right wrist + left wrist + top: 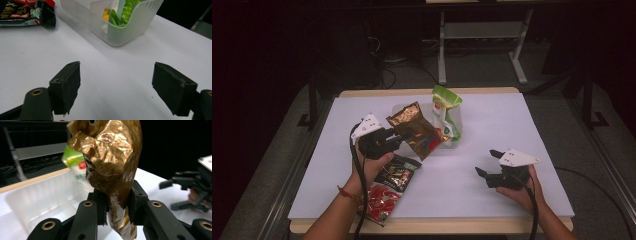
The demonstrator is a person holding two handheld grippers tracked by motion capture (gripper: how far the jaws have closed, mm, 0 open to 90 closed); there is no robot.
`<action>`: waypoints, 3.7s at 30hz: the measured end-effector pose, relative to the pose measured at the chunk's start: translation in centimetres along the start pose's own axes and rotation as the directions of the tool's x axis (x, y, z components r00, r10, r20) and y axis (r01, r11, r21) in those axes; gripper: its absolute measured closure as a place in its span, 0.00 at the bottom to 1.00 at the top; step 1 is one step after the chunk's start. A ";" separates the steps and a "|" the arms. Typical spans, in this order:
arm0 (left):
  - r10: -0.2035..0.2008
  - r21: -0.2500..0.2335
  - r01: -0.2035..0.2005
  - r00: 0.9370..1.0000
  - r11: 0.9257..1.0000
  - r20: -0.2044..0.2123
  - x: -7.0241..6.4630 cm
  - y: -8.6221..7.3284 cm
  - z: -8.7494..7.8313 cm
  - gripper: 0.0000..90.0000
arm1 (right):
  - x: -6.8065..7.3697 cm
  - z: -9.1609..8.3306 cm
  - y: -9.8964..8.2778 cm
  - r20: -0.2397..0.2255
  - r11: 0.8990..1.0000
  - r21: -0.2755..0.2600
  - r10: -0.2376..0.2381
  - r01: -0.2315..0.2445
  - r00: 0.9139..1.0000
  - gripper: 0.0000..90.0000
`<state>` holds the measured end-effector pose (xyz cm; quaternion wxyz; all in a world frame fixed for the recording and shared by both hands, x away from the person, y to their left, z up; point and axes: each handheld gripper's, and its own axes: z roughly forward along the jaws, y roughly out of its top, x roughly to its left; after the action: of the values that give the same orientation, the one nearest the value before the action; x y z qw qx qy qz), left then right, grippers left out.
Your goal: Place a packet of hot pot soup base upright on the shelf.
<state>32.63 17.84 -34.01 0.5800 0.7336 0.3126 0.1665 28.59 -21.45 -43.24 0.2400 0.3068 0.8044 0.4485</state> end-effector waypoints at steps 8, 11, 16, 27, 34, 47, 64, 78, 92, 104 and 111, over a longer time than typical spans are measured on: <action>-0.029 0.022 0.031 0.993 0.999 -0.111 1.1 1.1 0.5 0.80 | 0.0 0.1 -0.2 0.001 1.000 0.009 0.008 -0.008 1.000 0.25; -0.034 0.032 0.040 0.987 0.999 -0.157 1.5 1.4 1.0 0.80 | 0.0 0.2 -0.2 0.004 1.000 0.012 0.008 -0.008 1.000 0.25; -0.060 0.053 0.072 0.976 0.996 -0.209 1.9 1.6 2.1 0.80 | 0.2 0.3 -0.2 -0.001 1.000 0.016 0.005 -0.005 1.000 0.25; -0.097 0.072 0.129 0.936 0.989 -0.340 2.4 1.9 5.2 0.80 | 0.4 0.6 -0.2 -0.011 0.999 0.034 -0.002 0.003 1.000 0.25; -0.086 0.064 0.118 0.922 0.991 -0.377 1.9 2.2 7.0 0.80 | 0.4 0.6 -0.3 -0.017 0.999 0.034 -0.005 0.005 1.000 0.25; -0.034 0.058 0.068 0.889 0.996 -0.457 0.5 2.0 9.7 0.80 | 0.6 1.0 -0.3 -0.032 0.998 0.054 -0.023 0.025 0.999 0.25; -0.030 0.123 0.083 0.923 0.989 -0.383 0.4 -0.4 11.2 0.80 | 0.7 1.0 -0.2 -0.039 0.998 0.051 -0.024 0.026 0.999 0.25; -0.024 0.132 0.074 0.938 0.989 -0.346 0.8 -1.3 10.6 0.80 | 0.7 1.2 -0.3 -0.041 0.998 0.058 -0.026 0.028 0.999 0.25; 0.006 0.166 0.046 0.954 0.985 -0.298 0.9 -1.3 10.2 0.79 | 0.8 1.3 -0.4 -0.046 0.997 0.068 -0.030 0.033 0.999 0.25; 0.015 0.179 0.032 0.967 0.983 -0.256 0.5 -1.2 9.9 0.72 | 0.7 1.2 -0.4 -0.047 0.997 0.064 -0.032 0.035 0.998 0.25; 0.033 0.180 0.010 0.972 0.984 -0.233 0.2 -1.0 9.2 0.64 | 0.7 1.2 -0.3 -0.048 0.997 0.067 -0.035 0.038 0.998 0.25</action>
<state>38.14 11.23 -37.56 0.4694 0.7599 0.3884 0.2267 28.76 -20.37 -44.20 0.2187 0.2892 0.8301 0.4236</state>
